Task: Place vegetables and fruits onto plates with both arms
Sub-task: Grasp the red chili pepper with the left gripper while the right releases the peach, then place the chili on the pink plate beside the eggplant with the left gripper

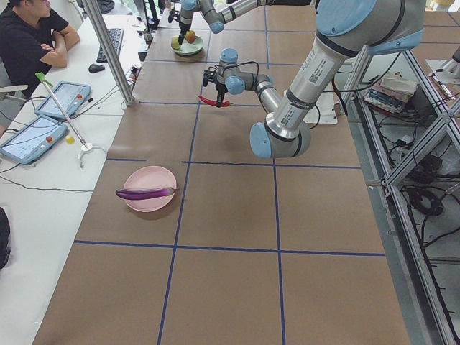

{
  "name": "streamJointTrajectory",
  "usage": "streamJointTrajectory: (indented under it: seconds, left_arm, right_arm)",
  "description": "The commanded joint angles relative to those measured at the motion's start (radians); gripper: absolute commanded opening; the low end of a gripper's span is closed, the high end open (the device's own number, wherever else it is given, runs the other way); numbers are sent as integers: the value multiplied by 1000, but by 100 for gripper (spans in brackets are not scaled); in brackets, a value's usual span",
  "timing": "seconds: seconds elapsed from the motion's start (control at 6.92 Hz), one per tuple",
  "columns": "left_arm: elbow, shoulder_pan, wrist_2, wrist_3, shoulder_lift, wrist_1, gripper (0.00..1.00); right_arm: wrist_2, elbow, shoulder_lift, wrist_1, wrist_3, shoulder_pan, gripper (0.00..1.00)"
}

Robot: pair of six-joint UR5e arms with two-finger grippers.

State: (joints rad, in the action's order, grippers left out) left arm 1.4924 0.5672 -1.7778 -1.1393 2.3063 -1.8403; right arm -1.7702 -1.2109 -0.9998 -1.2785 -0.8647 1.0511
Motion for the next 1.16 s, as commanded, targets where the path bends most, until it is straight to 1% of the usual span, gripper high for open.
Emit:
streamJointTrajectory:
  seconds: [0.0,0.14,0.29,0.43,0.58,0.72,0.87,1.01]
  left_arm:
    - [66,188,-35,91,-144,-10,0]
    - [49,300,-87,148,-192,2,0]
    - [-56,404,-162,154,-205,-2,0]
    - [-158,455,-175,162,-205,-16,2]
    - [-255,489,-176,170,-205,-70,3]
    - [-324,497,-183,168,-203,-150,15]
    - [-333,496,-193,173,-199,-157,67]
    - [-339,496,-199,208,-199,-158,100]
  right_arm:
    - [-250,-176,-89,1,22,94,100]
    - [-368,-234,-138,1,33,145,100]
    - [-382,-296,-190,1,33,150,100]
    - [-380,-317,-203,1,32,150,100]
    - [-377,-314,-204,1,32,148,100]
    - [-377,-314,-206,1,32,150,100]
    - [-376,-314,-206,1,32,148,100]
    - [-377,-314,-209,1,32,150,100]
